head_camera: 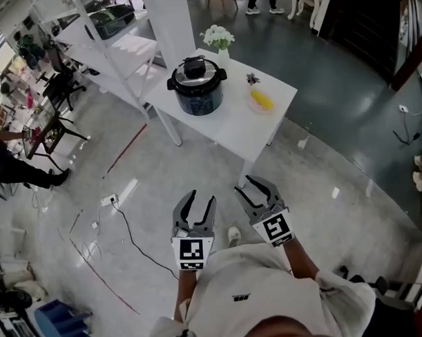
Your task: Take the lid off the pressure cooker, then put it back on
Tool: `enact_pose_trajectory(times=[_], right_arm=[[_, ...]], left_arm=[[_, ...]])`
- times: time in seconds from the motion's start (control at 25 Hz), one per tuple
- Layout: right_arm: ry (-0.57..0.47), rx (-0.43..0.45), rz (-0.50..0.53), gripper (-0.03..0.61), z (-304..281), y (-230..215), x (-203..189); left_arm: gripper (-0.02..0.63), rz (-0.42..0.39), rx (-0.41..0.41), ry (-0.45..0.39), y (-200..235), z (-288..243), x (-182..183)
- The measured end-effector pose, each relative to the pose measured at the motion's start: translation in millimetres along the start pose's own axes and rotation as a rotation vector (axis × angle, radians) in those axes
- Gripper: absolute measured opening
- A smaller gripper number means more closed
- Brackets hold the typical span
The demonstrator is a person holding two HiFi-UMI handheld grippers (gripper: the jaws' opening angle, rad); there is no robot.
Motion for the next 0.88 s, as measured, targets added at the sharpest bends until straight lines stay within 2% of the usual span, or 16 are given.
enact_pose_trajectory(times=[0.56, 0.88], right_arm=[[0.017, 0.083, -0.007, 0.147, -54, -45, -1], [0.041, 0.069, -0.010, 0.147, -87, -65, -5]], left_arm=[[0.213, 0.007, 0.052, 0.033, 21, -52, 7], [0.213, 0.010, 0.030, 0.035, 45, -89, 2]])
Point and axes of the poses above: the fingertips, and each gripper's own axes: z backward along the fingers, y to its left, x out of its top, the point moved 6 cm from there along z, backward along the fingers, and after that the axes turned 3 degrees about -z, right-handed, at the moved point
